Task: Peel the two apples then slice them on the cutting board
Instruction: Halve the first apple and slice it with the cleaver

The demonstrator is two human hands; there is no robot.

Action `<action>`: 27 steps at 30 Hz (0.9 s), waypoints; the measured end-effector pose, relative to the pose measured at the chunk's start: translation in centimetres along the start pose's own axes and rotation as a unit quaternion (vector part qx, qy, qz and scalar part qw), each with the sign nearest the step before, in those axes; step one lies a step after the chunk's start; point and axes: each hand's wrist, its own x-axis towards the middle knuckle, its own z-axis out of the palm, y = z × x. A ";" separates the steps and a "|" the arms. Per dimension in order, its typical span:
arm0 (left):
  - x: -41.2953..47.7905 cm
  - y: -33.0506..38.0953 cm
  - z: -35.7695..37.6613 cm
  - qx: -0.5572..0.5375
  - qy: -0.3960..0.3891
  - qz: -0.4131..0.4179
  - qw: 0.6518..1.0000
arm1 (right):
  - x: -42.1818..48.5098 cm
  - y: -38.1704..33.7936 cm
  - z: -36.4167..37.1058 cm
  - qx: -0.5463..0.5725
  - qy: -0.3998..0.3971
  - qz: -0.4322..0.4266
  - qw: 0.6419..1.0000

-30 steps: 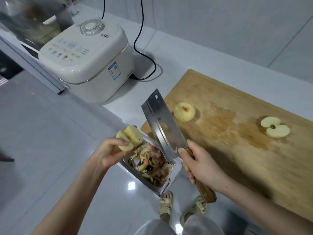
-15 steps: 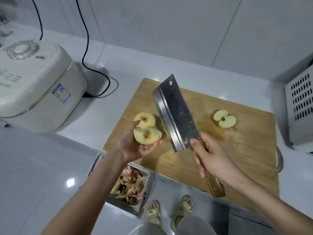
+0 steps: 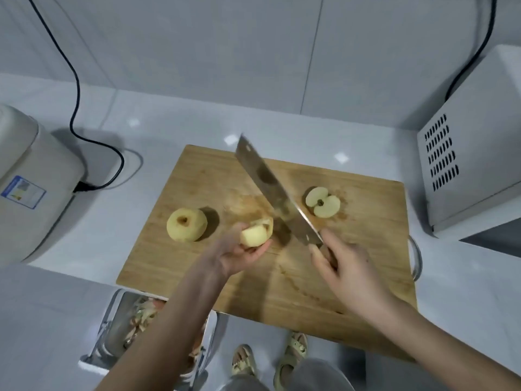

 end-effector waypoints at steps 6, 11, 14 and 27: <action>1.2 -1.6 -0.2 -0.041 0.001 -0.035 0.999 | -0.9 2.0 1.9 -0.155 -0.049 -0.063 0.985; 1.9 -2.0 -0.6 -0.072 0.007 -0.051 0.996 | -1.3 3.6 2.8 -0.217 -0.041 -0.123 0.968; 1.1 -2.0 -0.5 -0.098 -0.041 -0.057 0.993 | -1.4 3.9 3.2 -0.240 -0.046 -0.137 0.960; 1.2 -1.6 -0.7 -0.060 0.038 -0.064 0.995 | -0.9 4.7 3.0 -0.174 -0.037 -0.155 0.972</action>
